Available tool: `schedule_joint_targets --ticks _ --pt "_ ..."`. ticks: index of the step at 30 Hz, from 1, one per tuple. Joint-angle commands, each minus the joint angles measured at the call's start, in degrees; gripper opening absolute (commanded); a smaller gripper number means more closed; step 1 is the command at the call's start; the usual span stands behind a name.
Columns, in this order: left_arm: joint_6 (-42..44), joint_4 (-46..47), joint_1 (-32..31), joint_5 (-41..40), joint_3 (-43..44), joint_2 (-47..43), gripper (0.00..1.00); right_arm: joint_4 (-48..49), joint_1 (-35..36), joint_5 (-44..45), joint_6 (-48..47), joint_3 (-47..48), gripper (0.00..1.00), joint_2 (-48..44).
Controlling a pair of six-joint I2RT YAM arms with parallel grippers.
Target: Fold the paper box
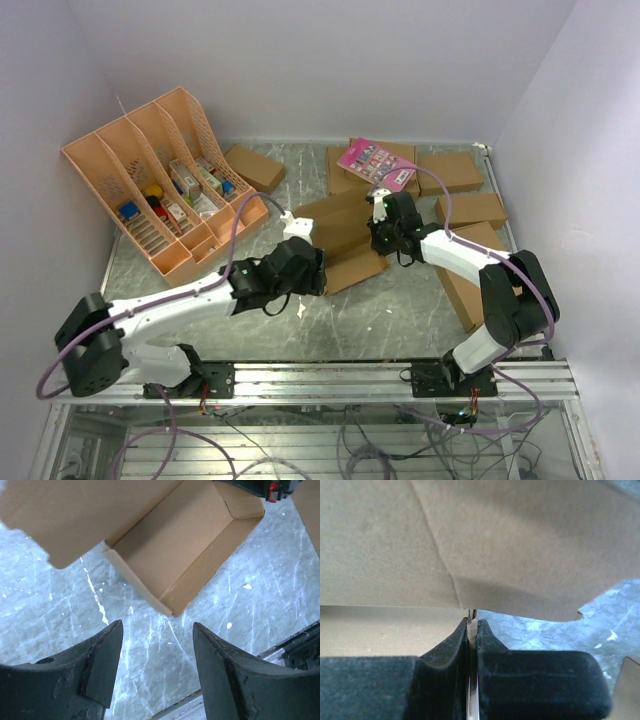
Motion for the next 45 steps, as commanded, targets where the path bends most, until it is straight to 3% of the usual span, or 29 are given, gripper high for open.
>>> schedule_joint_targets --ticks 1,3,8,10,15,20,28,32,40,43,45 --pt "4.6 3.4 1.5 -1.2 -3.2 -7.8 0.7 -3.2 -2.4 -6.5 -7.2 2.9 0.0 0.9" --pt "6.3 9.5 6.6 3.1 -6.5 -12.2 0.71 -4.7 -3.9 -11.4 -10.4 3.2 0.0 1.3" --pt "3.1 37.3 27.4 32.4 -19.1 -20.4 0.75 -6.8 -6.6 -17.2 -14.5 3.6 0.0 2.1" --pt "3.6 44.2 30.3 37.8 -20.5 -19.7 0.78 -6.8 -7.0 -17.7 -14.9 3.4 0.0 2.1" --pt "2.1 52.9 30.4 45.4 -20.6 -12.3 0.79 -7.2 -7.2 -18.2 -15.3 3.8 0.0 2.9" --pt "0.2 64.0 29.8 45.0 -22.7 -7.0 0.79 -7.5 -7.2 -19.2 -15.6 4.0 0.0 3.2" --pt "8.7 58.9 20.4 34.4 -20.3 -0.8 0.76 -7.7 -7.2 -19.9 -16.0 4.1 0.0 3.1" --pt "10.5 55.3 17.9 28.4 -17.9 2.3 0.59 -7.7 -7.2 -20.1 -16.1 4.0 0.0 2.8" --pt "12.4 51.9 16.4 23.0 -15.2 4.8 0.07 -7.9 -7.2 -20.7 -16.6 4.0 0.0 2.0" --pt "14.4 51.3 16.0 22.8 -14.8 5.4 0.07 -8.2 -7.4 -21.2 -16.9 4.0 0.01 1.6" --pt "16.5 50.6 15.8 22.7 -14.9 5.4 0.07 -8.9 -7.8 -22.0 -17.6 4.5 0.1 1.2"
